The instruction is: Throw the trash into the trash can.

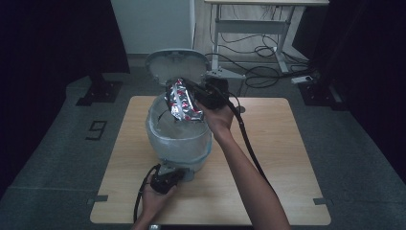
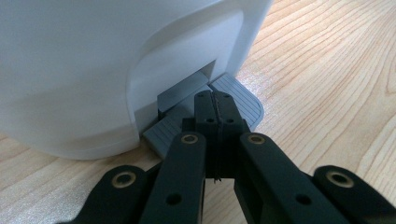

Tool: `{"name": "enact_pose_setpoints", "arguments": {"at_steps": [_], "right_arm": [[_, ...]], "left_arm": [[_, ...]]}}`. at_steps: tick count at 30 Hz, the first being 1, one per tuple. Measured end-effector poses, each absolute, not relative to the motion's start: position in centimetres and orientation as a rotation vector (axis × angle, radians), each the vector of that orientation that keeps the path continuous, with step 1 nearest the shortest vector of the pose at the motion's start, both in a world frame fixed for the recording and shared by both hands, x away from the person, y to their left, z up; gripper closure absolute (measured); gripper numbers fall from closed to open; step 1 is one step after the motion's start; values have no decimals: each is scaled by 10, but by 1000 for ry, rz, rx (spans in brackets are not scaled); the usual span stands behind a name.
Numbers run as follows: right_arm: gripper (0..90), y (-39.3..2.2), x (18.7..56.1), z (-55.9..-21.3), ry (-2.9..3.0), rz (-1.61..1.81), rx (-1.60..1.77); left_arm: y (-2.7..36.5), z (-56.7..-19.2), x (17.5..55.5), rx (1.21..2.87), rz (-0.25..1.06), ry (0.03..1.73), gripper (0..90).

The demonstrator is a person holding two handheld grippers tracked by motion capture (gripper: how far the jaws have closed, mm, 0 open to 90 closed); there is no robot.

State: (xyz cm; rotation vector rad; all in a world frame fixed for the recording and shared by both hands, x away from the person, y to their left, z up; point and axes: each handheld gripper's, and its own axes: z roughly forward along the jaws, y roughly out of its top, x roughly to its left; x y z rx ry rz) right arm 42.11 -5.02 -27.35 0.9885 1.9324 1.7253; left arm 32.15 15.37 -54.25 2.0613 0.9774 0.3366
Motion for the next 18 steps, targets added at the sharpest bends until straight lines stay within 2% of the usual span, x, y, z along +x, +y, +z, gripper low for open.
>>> {"name": "enact_pose_setpoints", "arguments": {"at_steps": [12,15,18], "right_arm": [[886,-43,428,-276,1943,1718,997],[643,-40,432,-279,1982,1706,1020],[522,-39,431,-282,1967,1635,1036]], "left_arm": [[154,-543,322,2061,335,977,900],[154,-543,322,2061,335,977,900],[154,-543,322,2061,335,977,900]]}}
